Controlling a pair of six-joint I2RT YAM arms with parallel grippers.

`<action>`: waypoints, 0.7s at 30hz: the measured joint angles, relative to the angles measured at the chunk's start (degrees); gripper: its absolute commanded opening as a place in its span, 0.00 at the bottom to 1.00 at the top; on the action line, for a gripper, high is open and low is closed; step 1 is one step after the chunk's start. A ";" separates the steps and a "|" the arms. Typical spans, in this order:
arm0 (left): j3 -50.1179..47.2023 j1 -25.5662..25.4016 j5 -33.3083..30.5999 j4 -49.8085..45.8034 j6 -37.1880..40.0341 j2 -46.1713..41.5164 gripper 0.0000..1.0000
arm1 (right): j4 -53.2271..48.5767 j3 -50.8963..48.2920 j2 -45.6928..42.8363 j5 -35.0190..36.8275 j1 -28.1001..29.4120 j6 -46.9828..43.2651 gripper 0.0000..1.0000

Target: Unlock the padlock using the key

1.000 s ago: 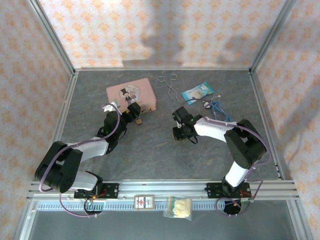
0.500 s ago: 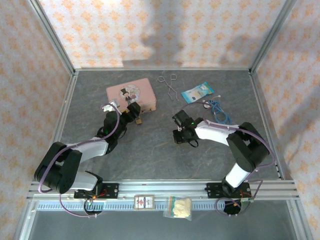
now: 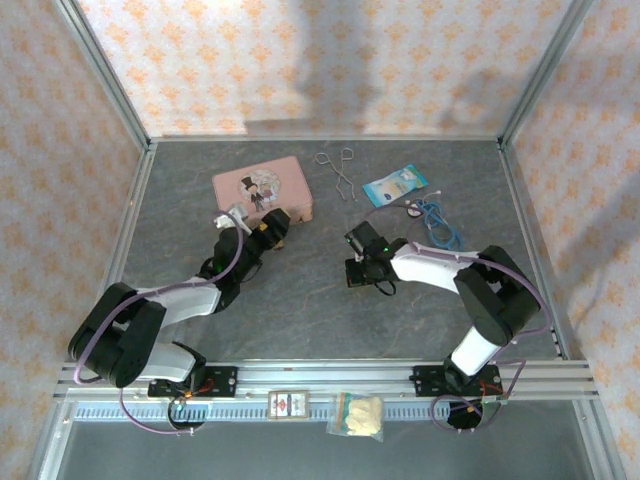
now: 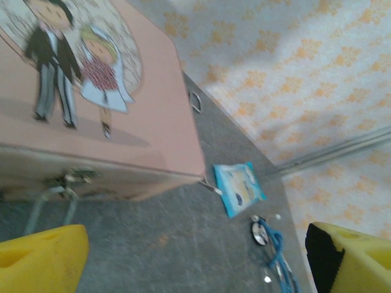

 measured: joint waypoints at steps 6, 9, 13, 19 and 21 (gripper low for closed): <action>-0.70 -5.95 0.63 5.40 -7.34 4.50 0.88 | 1.42 -0.48 -1.36 -2.75 -2.23 -1.60 0.00; -0.68 -7.61 1.62 7.17 -9.86 7.34 0.85 | 2.08 -0.55 -3.43 -4.26 -4.17 -4.02 0.00; 0.15 -8.02 3.19 8.57 -12.04 10.64 0.84 | 3.04 -0.55 -5.90 -6.47 -6.25 -8.04 0.00; 2.12 -8.35 5.88 10.58 -15.43 13.53 0.83 | 3.13 0.59 -6.62 -11.13 -8.85 -13.46 0.00; 2.54 -8.96 6.36 11.28 -16.39 14.21 0.83 | 3.34 1.77 -6.49 -12.63 -9.14 -14.56 0.00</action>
